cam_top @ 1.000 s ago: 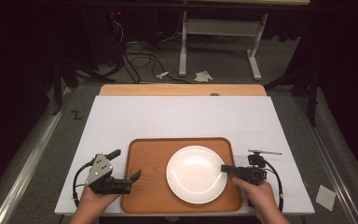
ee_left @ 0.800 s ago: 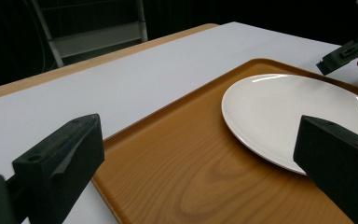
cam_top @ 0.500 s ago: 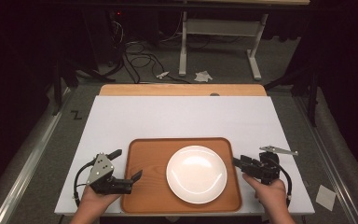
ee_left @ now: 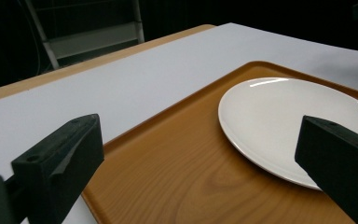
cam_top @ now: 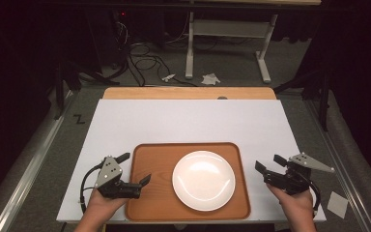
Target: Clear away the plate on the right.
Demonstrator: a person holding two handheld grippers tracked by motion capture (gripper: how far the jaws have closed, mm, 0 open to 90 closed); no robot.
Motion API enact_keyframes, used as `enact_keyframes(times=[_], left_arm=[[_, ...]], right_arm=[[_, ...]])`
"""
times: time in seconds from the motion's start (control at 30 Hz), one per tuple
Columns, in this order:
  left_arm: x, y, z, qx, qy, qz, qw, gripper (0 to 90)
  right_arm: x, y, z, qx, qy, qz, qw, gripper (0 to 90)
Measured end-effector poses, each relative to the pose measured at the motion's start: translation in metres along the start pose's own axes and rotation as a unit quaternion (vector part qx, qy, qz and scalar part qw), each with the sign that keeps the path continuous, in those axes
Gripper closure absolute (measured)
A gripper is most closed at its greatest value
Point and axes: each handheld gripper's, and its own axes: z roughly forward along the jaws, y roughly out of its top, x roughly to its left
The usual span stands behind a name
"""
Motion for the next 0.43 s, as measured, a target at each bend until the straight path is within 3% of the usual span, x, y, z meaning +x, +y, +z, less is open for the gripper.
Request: enact_keyframes(times=[0.2,0.43], left_arm=[[0.0011,0.0012,0.004,0.0,-0.002,-0.008,1.0,0.1],[0.0017,0.0008,0.0039,0.003,0.004,-0.008,1.0,0.1]], right_arm=[[-0.008,-0.0026,-0.0065,-0.001,-0.003,0.01,0.9999,2.0],[-0.0073,-0.0032,-0.0034,0.003,-0.002,0.008,1.0,1.1]])
